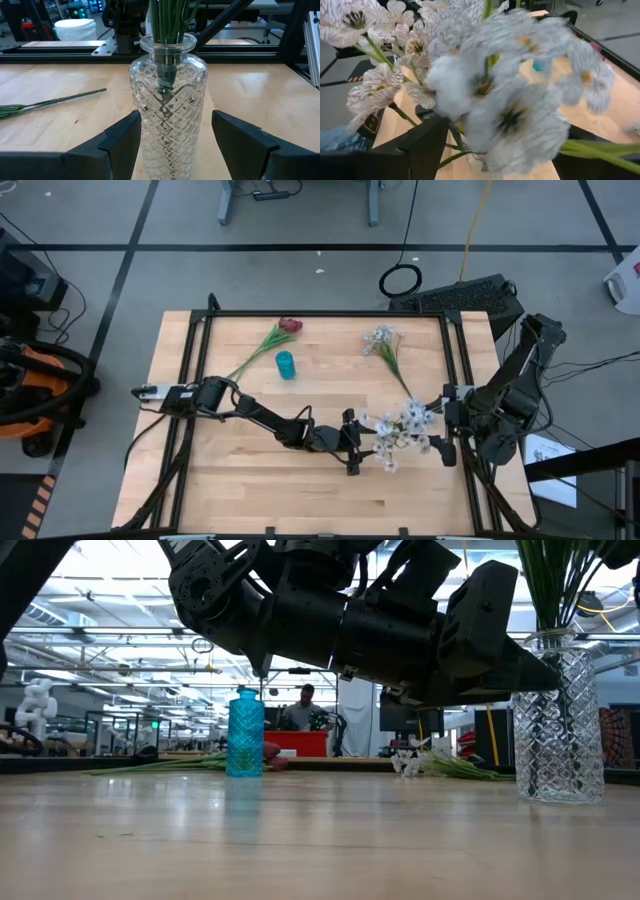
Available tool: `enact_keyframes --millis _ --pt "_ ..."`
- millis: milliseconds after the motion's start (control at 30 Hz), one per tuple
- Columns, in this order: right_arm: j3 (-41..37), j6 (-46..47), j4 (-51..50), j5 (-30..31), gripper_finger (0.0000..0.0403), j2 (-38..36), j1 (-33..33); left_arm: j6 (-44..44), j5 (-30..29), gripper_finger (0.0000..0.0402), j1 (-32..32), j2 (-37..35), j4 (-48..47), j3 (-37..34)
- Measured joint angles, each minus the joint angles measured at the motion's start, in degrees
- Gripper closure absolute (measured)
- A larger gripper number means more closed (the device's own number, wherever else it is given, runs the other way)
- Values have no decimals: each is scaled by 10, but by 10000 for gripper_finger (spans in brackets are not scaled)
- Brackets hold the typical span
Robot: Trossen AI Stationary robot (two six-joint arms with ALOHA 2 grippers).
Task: Sort flowers into vase by color
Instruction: Put the white flowers into the transparent vase
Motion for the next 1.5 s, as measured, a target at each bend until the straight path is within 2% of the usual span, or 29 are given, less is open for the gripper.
enact_keyframes --millis 200,433,767,867,1000,1133,1300,1500 --pt "9 9 -19 -11 64 -21 0 0 0 153 0 0 0 0" --pt "35 17 -90 -79 49 -57 3 0 -1 153 -10 -10 -2 -1" --pt "36 16 -125 -106 49 -137 3 13 -32 153 -35 -73 -120 -1" --pt "44 36 -175 -108 49 -156 3 26 -46 153 -41 -88 -151 -1" --pt "50 130 -283 -77 49 -168 3 25 -60 153 -45 -112 -200 -1" --pt "50 247 -387 -12 49 -160 -5 25 -78 153 -53 -138 -242 -1" --pt "49 345 -484 74 49 -146 -27 25 -114 153 -66 -180 -330 -1" --pt "46 324 -482 175 49 -150 -75 9 -181 153 -78 -213 -430 -1"
